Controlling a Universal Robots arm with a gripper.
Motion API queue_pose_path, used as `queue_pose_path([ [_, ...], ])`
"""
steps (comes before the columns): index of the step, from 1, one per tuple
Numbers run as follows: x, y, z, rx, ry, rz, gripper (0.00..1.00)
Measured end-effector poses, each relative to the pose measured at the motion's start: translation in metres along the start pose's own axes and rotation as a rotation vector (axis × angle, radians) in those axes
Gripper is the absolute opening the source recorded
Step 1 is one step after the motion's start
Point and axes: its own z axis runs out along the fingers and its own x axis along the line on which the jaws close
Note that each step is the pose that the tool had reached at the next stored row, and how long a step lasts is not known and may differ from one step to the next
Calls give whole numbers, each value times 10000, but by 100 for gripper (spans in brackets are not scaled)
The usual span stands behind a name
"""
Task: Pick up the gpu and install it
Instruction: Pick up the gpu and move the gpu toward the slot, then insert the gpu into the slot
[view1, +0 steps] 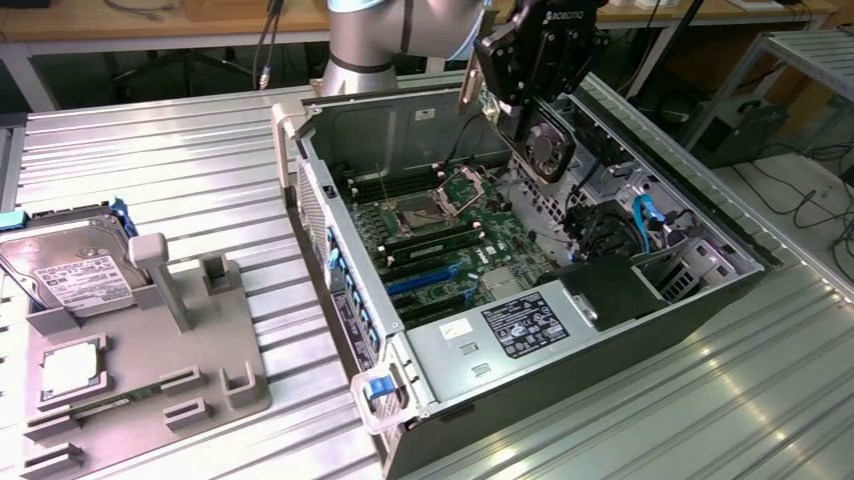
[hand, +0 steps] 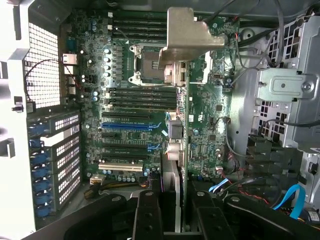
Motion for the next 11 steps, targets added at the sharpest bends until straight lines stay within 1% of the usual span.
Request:
queue_pose_path([
  [6,0,0,0,0,-2,-24,28],
  [7,0,0,1,-1,-18,-165,28],
  [9,0,0,0,1,-65,-624,28],
  [11,0,0,2,1,-125,-1194,28],
])
